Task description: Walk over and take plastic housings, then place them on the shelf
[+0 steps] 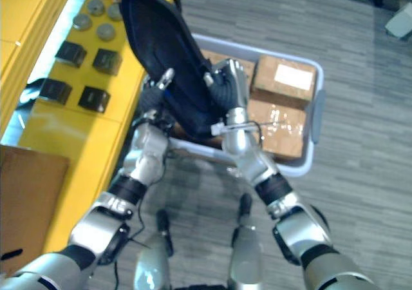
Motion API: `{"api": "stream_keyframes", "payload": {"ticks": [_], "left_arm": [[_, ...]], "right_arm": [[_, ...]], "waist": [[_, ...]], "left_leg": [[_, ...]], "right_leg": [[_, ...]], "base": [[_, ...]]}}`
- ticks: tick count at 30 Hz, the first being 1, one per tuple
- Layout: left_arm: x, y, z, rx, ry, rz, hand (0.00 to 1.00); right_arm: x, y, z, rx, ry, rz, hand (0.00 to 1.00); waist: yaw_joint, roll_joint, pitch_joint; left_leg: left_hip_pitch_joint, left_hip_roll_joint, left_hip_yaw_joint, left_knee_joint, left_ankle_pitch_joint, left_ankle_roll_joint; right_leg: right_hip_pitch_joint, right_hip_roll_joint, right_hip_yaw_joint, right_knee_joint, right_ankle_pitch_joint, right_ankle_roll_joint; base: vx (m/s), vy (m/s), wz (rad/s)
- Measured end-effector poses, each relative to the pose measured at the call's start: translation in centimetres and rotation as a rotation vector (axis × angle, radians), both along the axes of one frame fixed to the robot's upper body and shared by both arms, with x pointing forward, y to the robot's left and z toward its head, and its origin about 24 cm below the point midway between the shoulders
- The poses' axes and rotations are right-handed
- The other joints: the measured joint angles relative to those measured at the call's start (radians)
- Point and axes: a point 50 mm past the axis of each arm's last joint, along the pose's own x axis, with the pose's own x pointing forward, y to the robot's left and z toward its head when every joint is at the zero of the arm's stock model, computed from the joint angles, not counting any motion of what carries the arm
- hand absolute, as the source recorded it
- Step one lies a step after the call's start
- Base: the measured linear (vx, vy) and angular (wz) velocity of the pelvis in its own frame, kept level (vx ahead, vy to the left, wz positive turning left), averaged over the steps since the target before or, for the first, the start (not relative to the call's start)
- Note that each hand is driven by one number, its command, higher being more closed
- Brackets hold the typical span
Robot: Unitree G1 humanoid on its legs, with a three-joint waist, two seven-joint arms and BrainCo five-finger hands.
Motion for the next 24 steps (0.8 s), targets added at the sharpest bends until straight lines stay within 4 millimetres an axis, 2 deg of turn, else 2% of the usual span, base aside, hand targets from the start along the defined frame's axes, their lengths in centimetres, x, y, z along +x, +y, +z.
{"api": "stream_keyframes", "payload": {"ticks": [5,12,24], "left_arm": [[-0.3,0.3,-1.2,-0.06,-0.044,-0.116,1.0],[-0.4,1.1,-1.6,-0.011,-0.103,-0.214,1.0],[-0.9,1.4,-3.1,0.001,-0.088,-0.25,1.0]], "right_arm": [[-0.6,0.0,0.2,0.001,-0.031,0.029,1.0],[-1.3,0.1,0.5,-0.013,-0.072,0.072,1.0],[-1.2,0.1,-0.1,-0.047,-0.035,0.08,1.0]], "waist": [[-0.005,0.0,0.0],[-0.007,0.0,0.0],[-0.018,0.0,0.0]], "left_leg": [[0.019,0.0,0.004,0.001,-0.004,0.001],[0.023,0.0,0.013,0.002,-0.005,0.001],[0.036,0.0,0.034,0.002,-0.012,0.002]], "right_leg": [[0.027,0.001,0.0,-0.026,0.011,-0.001],[0.029,0.002,0.003,-0.039,0.021,-0.002],[0.029,0.003,0.024,-0.044,0.025,0.0]], "base": [[-0.01,0.028,-0.02],[-0.01,0.022,-0.03],[-0.01,0.04,-0.05]]}}
